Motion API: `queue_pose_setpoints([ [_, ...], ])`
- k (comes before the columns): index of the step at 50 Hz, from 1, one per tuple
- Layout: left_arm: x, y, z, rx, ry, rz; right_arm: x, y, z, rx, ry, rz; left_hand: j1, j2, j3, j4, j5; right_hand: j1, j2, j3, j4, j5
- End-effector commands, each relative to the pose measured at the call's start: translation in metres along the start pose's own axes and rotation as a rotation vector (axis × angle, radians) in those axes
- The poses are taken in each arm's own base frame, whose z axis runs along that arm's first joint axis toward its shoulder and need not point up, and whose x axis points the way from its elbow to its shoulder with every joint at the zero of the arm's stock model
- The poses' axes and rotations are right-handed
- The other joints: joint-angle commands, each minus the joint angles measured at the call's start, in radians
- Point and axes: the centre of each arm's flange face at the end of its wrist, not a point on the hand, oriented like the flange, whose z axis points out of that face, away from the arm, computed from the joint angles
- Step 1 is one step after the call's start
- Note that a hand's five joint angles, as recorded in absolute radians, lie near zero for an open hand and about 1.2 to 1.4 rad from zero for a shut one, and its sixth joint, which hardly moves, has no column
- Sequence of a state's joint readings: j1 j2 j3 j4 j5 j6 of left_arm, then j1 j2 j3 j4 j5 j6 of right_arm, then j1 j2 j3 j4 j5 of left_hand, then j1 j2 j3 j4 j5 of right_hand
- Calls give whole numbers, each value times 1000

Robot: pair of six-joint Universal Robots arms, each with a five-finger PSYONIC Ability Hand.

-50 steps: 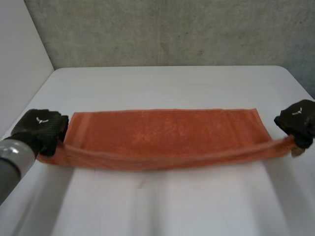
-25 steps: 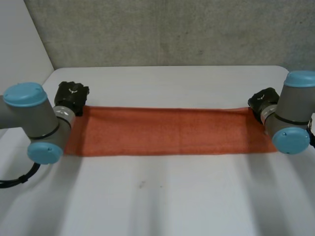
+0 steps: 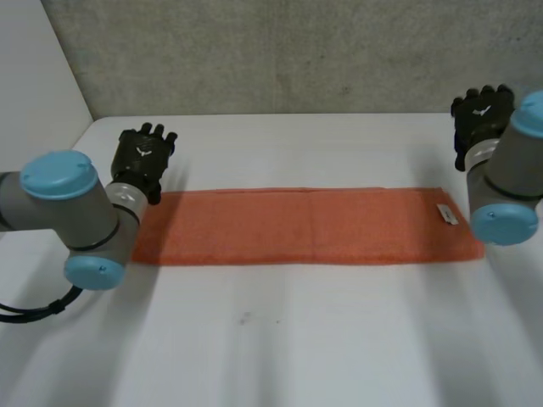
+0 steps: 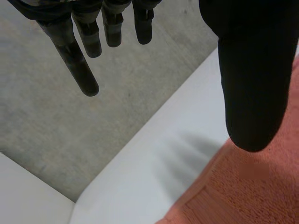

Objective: Fold the laundry

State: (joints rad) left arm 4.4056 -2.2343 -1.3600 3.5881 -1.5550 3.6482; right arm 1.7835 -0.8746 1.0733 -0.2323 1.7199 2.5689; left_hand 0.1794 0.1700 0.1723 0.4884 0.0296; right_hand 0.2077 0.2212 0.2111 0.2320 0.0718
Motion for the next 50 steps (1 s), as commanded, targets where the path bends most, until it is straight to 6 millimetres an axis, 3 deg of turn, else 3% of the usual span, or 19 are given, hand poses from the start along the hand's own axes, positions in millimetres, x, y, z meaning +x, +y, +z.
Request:
queue_pose_setpoints([
  [1,-10,-30,-43,17,8,-14,10,-18,-45,11,-118,88,-5,5,2,-314,-30,-33,-47,-37,-57,-72],
  [5,-5,-37,-61,21,30,-20,9,-8,-62,-33,-202,91,-5,5,2,-314,-30,-33,-47,-37,-57,-72],
  [9,0,-39,-83,9,54,-58,21,16,-79,-155,-264,103,-5,5,2,-314,-30,-3,-16,-6,-27,-41],
  [17,0,-37,-99,-12,62,-173,22,49,-99,-302,-350,121,-5,5,2,-314,-30,141,127,138,117,102],
  [21,-2,-34,-99,-21,56,-204,24,63,-99,-316,-360,129,-5,5,2,-314,-30,244,231,241,220,206],
  [24,-2,-31,-98,-30,54,-213,13,85,-98,-314,-396,126,-5,5,2,-314,-30,294,280,290,269,255],
  [28,-2,-29,-98,-37,55,-213,9,95,-93,-289,-388,93,-5,5,2,-314,-30,423,409,420,399,384],
  [45,0,-26,-101,-48,60,-213,3,113,-79,-269,-379,68,-5,5,2,-314,-30,726,712,722,701,687],
  [48,1,-26,-101,-50,63,-213,1,116,-78,-271,-383,49,-5,5,2,-314,-30,928,915,925,904,890],
  [50,2,-24,-102,-55,64,-213,2,118,-77,-270,-382,31,-5,5,2,-314,-30,1187,1174,1184,1163,1149],
])
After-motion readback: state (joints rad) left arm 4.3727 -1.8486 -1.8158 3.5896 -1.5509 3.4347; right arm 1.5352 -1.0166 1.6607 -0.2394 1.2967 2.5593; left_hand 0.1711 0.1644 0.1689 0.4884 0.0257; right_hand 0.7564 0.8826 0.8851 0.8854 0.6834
